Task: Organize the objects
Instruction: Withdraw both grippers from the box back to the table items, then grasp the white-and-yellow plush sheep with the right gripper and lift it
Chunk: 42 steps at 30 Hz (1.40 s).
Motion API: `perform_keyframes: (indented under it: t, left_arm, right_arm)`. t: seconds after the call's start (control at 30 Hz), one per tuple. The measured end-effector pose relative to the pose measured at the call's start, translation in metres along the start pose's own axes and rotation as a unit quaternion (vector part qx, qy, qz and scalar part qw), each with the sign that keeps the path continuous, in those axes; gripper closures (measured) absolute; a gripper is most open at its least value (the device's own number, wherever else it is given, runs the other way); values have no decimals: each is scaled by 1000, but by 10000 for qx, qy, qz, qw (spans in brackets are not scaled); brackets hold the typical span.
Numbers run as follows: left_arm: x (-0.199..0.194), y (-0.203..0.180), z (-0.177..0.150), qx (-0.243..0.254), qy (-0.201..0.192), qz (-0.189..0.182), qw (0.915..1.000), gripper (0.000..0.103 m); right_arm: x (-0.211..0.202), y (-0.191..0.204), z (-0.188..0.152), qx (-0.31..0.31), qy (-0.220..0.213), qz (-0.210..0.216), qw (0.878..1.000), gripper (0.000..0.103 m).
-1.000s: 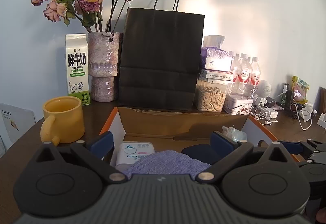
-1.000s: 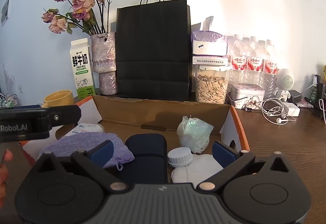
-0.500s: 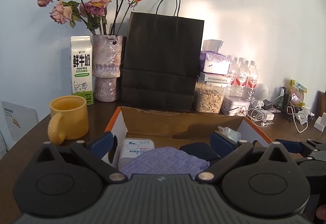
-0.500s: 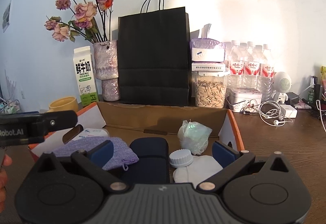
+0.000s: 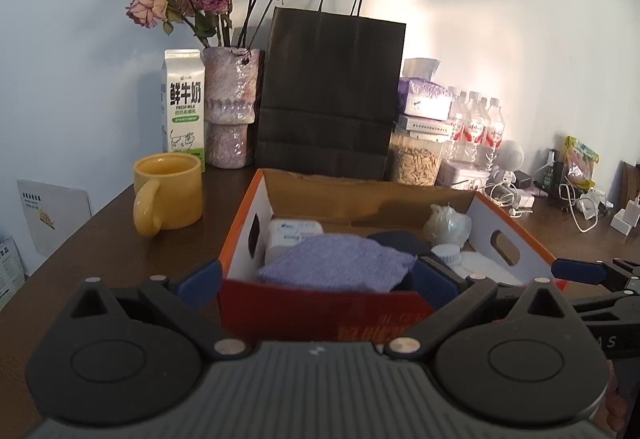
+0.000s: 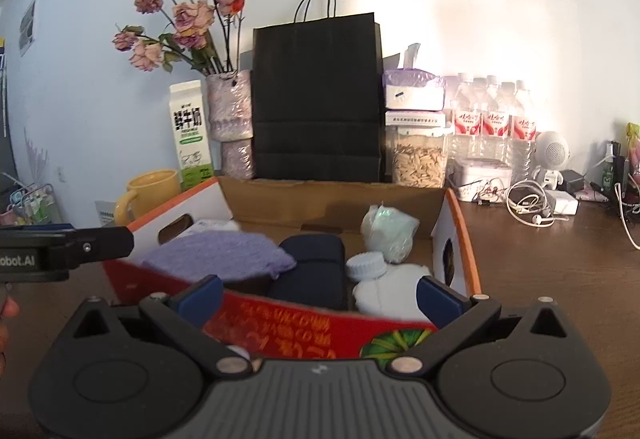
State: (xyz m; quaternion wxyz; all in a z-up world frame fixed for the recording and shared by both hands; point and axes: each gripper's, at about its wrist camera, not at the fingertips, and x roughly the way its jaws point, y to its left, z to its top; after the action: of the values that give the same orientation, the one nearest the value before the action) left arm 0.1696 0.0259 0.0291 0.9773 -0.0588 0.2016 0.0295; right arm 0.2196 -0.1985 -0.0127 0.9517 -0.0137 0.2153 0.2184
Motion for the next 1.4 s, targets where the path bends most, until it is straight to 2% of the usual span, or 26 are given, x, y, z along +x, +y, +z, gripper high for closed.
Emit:
perform_keyframes:
  t: [0.63, 1.13, 1.4]
  left_arm:
    - [-51, 18, -40, 124, 383, 97, 9991, 0]
    - [-68, 16, -65, 338, 663, -15, 9972, 0]
    - [-76, 36, -62, 63, 520, 227, 9984, 0]
  right_arm:
    - [-61, 18, -49, -308, 338, 191, 9988, 0]
    - [-74, 23, -54, -215, 396, 247, 9987, 0]
    - [-68, 64, -40, 15, 452, 421, 9981, 0]
